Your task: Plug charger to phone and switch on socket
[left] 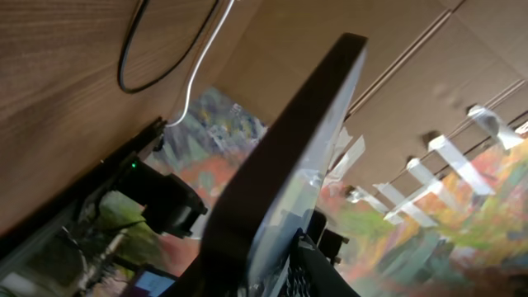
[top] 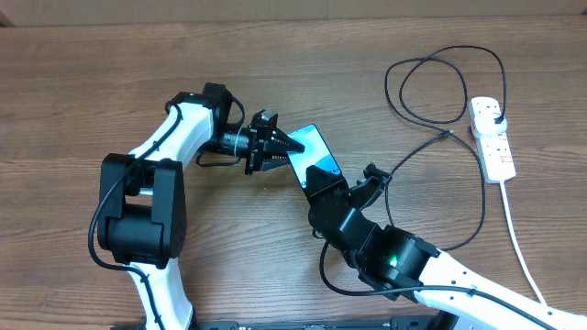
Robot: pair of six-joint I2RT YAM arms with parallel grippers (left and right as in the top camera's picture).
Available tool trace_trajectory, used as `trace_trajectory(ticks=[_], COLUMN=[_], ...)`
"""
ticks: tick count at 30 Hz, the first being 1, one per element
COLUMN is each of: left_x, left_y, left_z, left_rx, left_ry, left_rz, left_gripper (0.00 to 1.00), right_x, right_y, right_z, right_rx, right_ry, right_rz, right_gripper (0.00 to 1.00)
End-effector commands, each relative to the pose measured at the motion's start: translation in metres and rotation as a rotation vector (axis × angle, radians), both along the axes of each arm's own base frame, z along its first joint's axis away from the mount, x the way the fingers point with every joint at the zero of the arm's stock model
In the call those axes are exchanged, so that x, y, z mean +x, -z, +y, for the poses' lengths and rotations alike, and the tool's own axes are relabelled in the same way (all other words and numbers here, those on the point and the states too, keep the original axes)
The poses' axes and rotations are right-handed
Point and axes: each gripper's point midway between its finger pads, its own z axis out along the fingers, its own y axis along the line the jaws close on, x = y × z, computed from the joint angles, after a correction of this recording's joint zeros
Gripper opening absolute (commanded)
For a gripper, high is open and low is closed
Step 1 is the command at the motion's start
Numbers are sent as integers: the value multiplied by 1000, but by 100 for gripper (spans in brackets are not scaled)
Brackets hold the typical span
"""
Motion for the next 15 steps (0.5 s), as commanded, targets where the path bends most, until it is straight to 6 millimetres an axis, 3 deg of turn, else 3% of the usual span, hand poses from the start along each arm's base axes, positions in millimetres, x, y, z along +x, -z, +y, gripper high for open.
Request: trace_trajectory(ticks=[1,6,8,10,15], left_x=[-2,-3,-3,-4,-1], left_y=[-1,-1,-1,-1,-1], left_z=[-1,-4,-5,-6,-7], left_rx=[71,69,69,68,63], left_ry=[-6,2,5,8,9], left_rz=[85,82,82,77,50], left_gripper=[25,24,11,5,5], right_x=[8,12,14,15,18], right_y=[-17,-14,-14,-14,-8], right_z=[-7,1,10,20,28], right_rx=[-8,8,33,63,71], right_ry=[47,38,22,-3,-14], right_rz=[-59,-63,-65,-66,-63], right_gripper=[4,4,4,4,4])
